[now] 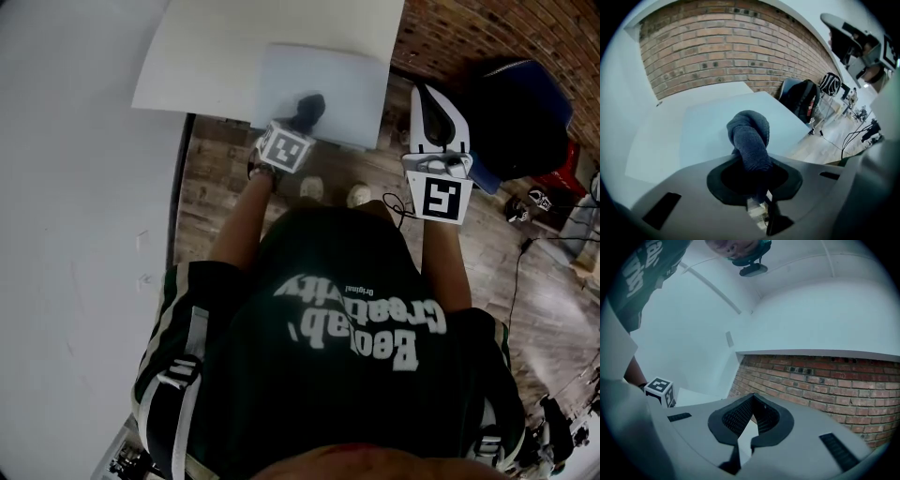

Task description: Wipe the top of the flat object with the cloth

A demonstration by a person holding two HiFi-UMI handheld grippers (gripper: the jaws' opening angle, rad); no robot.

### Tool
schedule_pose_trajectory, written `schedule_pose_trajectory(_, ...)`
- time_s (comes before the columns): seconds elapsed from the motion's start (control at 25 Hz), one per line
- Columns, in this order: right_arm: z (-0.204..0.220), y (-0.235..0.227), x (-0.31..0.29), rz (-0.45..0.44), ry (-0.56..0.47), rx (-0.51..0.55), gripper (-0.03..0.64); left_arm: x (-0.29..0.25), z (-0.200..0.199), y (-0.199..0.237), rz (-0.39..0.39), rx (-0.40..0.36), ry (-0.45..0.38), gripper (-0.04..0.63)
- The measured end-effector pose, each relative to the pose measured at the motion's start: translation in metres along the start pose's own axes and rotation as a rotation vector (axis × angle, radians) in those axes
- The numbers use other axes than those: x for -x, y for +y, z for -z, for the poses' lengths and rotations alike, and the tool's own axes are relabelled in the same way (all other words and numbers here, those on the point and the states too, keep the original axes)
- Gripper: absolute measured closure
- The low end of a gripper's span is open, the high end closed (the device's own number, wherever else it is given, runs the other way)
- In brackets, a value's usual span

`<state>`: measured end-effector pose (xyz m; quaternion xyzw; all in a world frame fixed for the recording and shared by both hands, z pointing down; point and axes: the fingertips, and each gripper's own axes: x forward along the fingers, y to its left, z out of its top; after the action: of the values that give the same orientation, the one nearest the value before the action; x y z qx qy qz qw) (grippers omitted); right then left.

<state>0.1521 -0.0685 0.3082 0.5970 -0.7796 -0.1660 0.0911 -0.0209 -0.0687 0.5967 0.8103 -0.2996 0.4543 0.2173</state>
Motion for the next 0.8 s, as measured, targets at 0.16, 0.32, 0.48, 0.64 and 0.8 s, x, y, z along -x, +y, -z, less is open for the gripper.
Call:
schedule_pose_trajectory(0.16,-0.004,0.010,-0.011,-0.022,-0.012,-0.003,0.626,0.015,0.013,0.043,-0.079,0.066,-0.026,0.523)
schedule_pose_trajectory(0.32,-0.007,0.019,-0.020,-0.041,-0.018,-0.001,0.626,0.026,0.027,0.070,-0.125,0.118,-0.017,0.523)
schedule_pose_trajectory(0.48,-0.007,0.024,-0.027,-0.046,-0.016,-0.002,0.626,0.021,0.026,0.074,-0.115,0.109,-0.041,0.523)
schedule_pose_trajectory(0.64,0.000,0.026,-0.031,-0.046,0.007,-0.008,0.626,0.021,0.021,0.082,-0.119,0.113,-0.029,0.523)
schedule_pose_trajectory(0.8,0.002,0.030,-0.035,-0.043,0.011,-0.001,0.626,0.013,0.013,0.094,-0.108,0.111,-0.019,0.522)
